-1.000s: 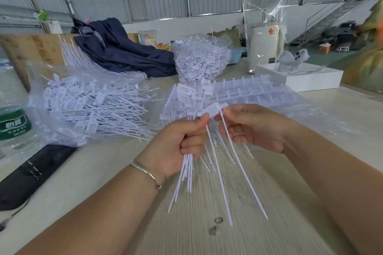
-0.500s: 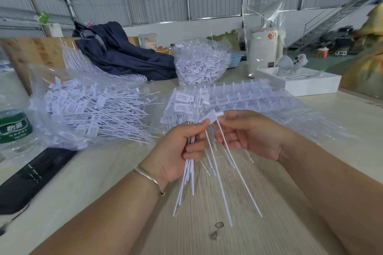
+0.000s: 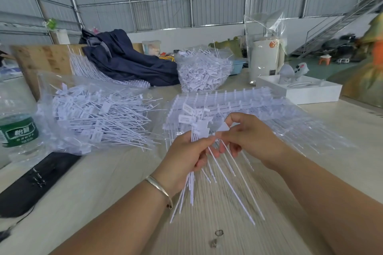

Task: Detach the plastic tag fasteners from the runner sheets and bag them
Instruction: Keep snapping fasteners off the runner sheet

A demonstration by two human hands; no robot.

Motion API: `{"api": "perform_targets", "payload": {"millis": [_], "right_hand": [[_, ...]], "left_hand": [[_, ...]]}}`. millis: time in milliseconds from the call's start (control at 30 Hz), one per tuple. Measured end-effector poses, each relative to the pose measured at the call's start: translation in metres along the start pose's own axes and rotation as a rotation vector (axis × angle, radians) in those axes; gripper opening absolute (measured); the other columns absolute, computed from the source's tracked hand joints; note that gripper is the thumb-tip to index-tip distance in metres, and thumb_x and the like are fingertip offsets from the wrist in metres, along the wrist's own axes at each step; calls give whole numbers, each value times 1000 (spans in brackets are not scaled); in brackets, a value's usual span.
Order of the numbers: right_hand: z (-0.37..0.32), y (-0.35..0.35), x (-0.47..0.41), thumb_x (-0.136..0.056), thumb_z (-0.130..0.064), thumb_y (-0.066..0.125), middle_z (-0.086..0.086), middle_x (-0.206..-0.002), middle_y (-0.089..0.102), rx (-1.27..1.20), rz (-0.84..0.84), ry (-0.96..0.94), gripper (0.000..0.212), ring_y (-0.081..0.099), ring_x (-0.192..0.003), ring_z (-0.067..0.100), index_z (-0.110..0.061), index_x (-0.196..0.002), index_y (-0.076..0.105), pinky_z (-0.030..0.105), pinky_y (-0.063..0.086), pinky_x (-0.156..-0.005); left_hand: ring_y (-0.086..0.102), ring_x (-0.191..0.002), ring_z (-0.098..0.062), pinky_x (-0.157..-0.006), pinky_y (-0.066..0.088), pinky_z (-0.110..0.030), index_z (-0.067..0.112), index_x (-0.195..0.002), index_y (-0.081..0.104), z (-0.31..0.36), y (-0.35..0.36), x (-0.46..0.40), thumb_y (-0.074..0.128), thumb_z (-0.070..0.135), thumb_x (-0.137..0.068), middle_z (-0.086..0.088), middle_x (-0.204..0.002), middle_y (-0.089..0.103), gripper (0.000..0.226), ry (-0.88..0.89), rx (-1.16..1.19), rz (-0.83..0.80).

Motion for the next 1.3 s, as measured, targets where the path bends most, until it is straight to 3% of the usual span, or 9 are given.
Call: {"api": "perform_targets", "payload": {"millis": [233, 400, 700, 800, 900, 967, 1067, 1200, 1300], "right_hand": [[8, -2, -5, -90, -15, 66, 7, -64, 59, -204, -5, 114, 6, 50, -53, 15, -10, -89, 65, 20, 39, -51], [12, -3, -8, -94, -16, 59, 5, -62, 50, -323, -62, 113, 15, 43, -51, 14, -11, -80, 62, 21, 33, -48], [10, -8, -11, -94, -11, 57, 3, -55, 44, -276, -85, 109, 18, 35, -48, 12, -9, -76, 57, 20, 30, -47], [8, -24, -11, -94, -7, 53, -1, -53, 35, -283, 31, 138, 26, 28, -46, 11, -14, -69, 47, 20, 27, -45], [7, -52, -12, -93, -7, 50, 3, -52, 32, -366, 254, 173, 29, 23, -48, 17, -14, -66, 41, 27, 19, -48], [9, -56, -12, -93, -9, 51, 6, -50, 40, -349, 318, 207, 25, 28, -49, 20, -10, -68, 45, 29, 19, -49], [11, -37, -13, -92, -7, 55, 8, -56, 57, -331, 261, 254, 18, 45, -51, 20, -8, -74, 54, 26, 36, -49], [8, -13, -11, -89, -8, 63, 11, -66, 63, -317, 68, 203, 13, 59, -50, 22, -6, -79, 56, 29, 48, -55], [7, -2, -7, -90, -9, 64, 12, -65, 65, -362, 7, 171, 15, 69, -58, 27, -5, -79, 55, 26, 52, -53]], "left_hand": [[33, -38, -6, -35, 21, -14, 11, -83, 62, 0, -1, -2, 65, 12, -91, 1, -69, 67, 8, -57, 120, 5], [32, -38, -6, -34, 22, -15, 12, -77, 60, 2, -2, -3, 67, 16, -90, 1, -66, 65, 15, -47, 142, 9], [25, -36, -6, -33, 19, -14, 9, -70, 56, 9, -8, -8, 68, 11, -85, 3, -52, 51, 19, -64, 62, 13], [27, -36, -9, -36, 19, -15, 7, -80, 60, 10, -20, -9, 70, 9, -79, 2, -49, 41, 10, -82, -29, 64], [28, -40, -10, -38, 20, -18, 8, -76, 57, 10, -35, -10, 71, 9, -78, 3, -50, 40, 14, -111, -57, 97], [28, -42, -9, -37, 21, -18, 15, -69, 54, 10, -34, -11, 74, 8, -77, 6, -50, 41, 23, -104, -34, 93], [32, -40, -5, -35, 23, -15, 19, -66, 55, 8, -21, -10, 73, 4, -80, 9, -49, 45, 27, -102, 33, 39], [47, -50, -10, -38, 33, -17, 13, -78, 62, 8, -10, -5, 65, 15, -91, -3, -64, 58, 14, -124, 68, 19], [62, -56, -13, -50, 49, -23, 6, -88, 63, 7, -6, -3, 59, 27, -96, -6, -67, 67, 23, -130, 73, 29]]}}
Point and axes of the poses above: each hand's wrist, its own x-axis away from the middle knuckle, its own y-axis out of the palm, z = x × y, the point moved 1 cm from there along -x, towards the middle knuckle
